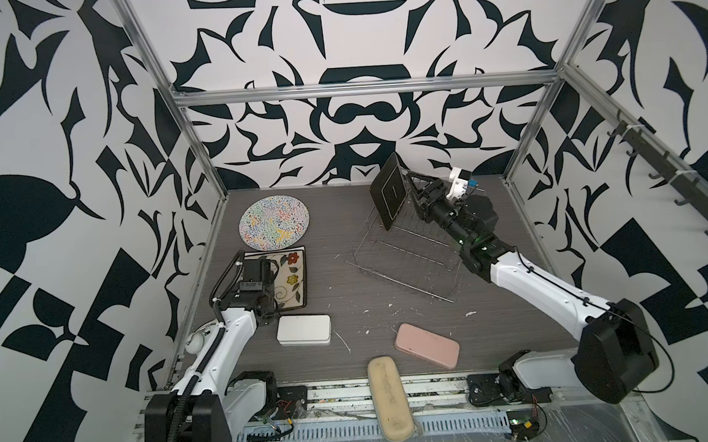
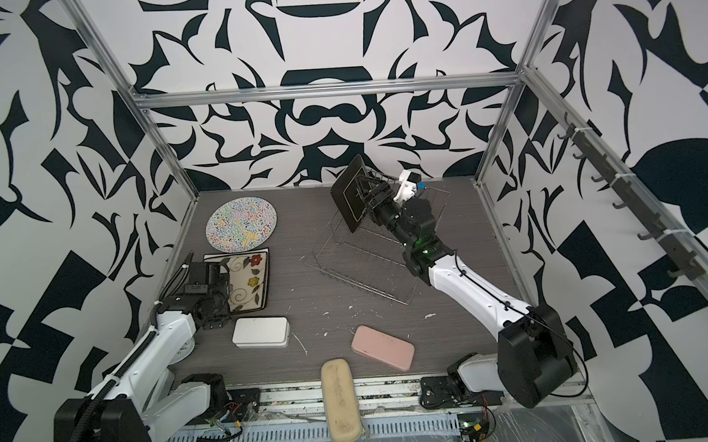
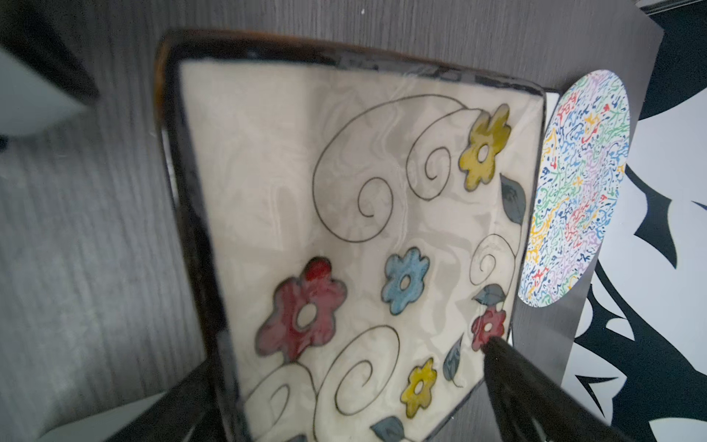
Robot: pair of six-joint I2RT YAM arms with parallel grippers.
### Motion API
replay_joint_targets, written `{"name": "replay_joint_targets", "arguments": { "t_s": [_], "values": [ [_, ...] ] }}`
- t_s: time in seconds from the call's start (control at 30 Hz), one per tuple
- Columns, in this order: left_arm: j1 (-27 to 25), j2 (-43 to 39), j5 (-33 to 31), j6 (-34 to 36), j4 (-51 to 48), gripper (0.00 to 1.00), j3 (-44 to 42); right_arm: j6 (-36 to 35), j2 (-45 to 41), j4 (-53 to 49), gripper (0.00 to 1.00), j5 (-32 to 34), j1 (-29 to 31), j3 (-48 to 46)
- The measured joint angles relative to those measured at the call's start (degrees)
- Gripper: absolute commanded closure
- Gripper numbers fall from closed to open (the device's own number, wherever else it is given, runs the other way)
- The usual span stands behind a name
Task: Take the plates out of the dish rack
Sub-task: 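Lay the flower-painted plate flat on the stack and open the left gripper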
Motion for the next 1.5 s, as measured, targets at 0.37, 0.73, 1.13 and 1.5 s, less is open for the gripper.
{"name": "replay_joint_targets", "arguments": {
  "t_s": [0.37,0.73,1.13,1.5],
  "values": [
    [0.0,1.66,0.61,0.04,-2.01,0.01,1.14,0.0,0.0,0.0,0.27,0.02,-0.31,-0.9],
    [0.0,2.82,0.81,0.07,-4.63,0.01,2.78,0.0,0.0,-0.02,0.27,0.02,-0.39,-0.9],
    [0.0,3.52,1.03,0.07,-5.46,0.01,5.64,0.0,0.0,-0.07,0.27,0.02,-0.42,-0.9],
    [0.0,0.44,1.84,0.59,-5.81,0.01,5.7,-0.55,0.0,-2.86,0.28,0.09,-0.63,-0.9]
  ]
}}
